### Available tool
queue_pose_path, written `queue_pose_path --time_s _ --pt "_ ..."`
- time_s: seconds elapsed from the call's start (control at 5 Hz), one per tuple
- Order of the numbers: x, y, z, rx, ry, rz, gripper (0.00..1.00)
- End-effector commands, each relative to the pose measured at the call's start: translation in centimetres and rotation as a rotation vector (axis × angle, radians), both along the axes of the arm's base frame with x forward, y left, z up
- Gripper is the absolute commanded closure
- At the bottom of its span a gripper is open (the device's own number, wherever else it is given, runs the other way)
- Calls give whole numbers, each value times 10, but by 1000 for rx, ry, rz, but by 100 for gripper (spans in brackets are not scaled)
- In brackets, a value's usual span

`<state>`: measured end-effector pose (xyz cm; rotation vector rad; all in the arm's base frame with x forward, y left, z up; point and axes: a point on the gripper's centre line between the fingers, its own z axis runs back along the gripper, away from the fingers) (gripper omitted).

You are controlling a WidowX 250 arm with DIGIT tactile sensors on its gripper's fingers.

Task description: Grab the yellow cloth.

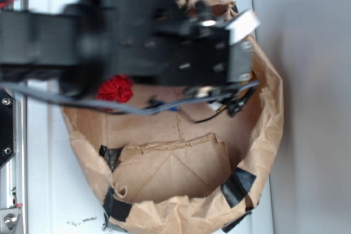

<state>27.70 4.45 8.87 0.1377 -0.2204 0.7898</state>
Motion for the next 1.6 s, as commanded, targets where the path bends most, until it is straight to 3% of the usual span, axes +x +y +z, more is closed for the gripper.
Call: queue_pose_path --time_s 0.0,0.2,0.6,0.8,1.0,1.4 --pt "-10 12 -3 61 -88 12 0" --pt "7 31 -1 51 -80 40 0" --pt "7 49 14 12 -72 66 0" --pt "1 35 32 -24 -94 3 0" --pt "8 23 29 -14 -127 -30 0" --pt "22 -3 -6 75 -134 -30 0"
